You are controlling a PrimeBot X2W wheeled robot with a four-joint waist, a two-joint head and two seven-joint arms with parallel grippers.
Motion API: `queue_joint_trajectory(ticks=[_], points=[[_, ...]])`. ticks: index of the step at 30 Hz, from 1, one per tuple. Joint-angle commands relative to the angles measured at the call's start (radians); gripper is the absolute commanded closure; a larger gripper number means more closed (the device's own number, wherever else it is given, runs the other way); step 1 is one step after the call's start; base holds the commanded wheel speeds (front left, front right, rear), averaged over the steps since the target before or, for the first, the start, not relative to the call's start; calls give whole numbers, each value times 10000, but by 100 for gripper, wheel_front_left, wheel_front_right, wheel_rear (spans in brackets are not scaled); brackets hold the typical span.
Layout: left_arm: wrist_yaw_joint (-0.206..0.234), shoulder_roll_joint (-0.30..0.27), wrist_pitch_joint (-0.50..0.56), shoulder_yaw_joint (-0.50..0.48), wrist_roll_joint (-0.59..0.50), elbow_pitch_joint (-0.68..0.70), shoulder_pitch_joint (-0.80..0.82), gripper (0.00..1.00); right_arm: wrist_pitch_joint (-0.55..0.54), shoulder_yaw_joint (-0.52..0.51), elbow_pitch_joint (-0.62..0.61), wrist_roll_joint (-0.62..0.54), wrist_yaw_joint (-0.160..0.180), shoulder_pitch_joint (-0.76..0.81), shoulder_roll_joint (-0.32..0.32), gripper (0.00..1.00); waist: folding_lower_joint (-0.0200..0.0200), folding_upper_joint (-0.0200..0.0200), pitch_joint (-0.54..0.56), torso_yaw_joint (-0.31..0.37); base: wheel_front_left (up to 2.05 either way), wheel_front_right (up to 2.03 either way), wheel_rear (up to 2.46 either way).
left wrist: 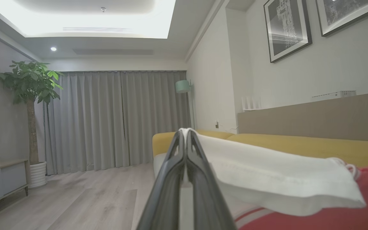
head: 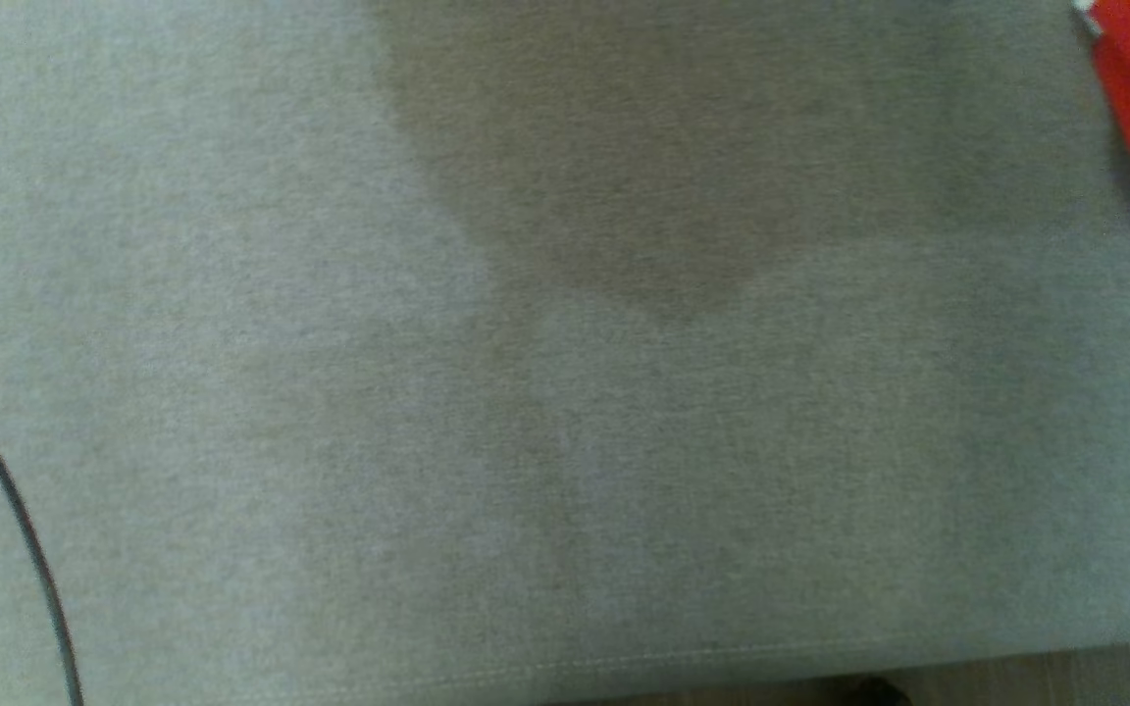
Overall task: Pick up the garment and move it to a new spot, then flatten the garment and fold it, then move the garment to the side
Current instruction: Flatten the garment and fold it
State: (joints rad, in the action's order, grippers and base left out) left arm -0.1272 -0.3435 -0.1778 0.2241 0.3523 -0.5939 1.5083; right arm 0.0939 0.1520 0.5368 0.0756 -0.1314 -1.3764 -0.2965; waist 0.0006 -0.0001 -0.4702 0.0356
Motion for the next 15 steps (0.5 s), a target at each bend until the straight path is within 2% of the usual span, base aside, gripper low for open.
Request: queue_joint_trajectory(ticks=[1,4,7,10,15], points=[[-22,-494,-289,9,-23,-244,814,100,433,14,381,-350,7,-564,129,100,-6,1,-196,-221,0,0,0],[-30,-312,-714,443,247,-1124,1303,100,1128,-163,1914,-767,7,-1080,217,100,-6,1,-221,-442,0,0,0],[-31,-215,-814,862,589,-1352,966,100,1410,-223,2744,-919,7,-911,233,100,-6,1,-286,-587,0,0,0],[-32,-154,-832,1179,872,-1129,192,100,1570,-267,3315,-881,7,-456,228,100,-6,1,-321,-705,0,0,0],[-33,-190,-836,1421,1045,-483,-1420,100,1649,241,3907,-717,7,485,247,100,-6,1,-218,-795,0,0,0]])
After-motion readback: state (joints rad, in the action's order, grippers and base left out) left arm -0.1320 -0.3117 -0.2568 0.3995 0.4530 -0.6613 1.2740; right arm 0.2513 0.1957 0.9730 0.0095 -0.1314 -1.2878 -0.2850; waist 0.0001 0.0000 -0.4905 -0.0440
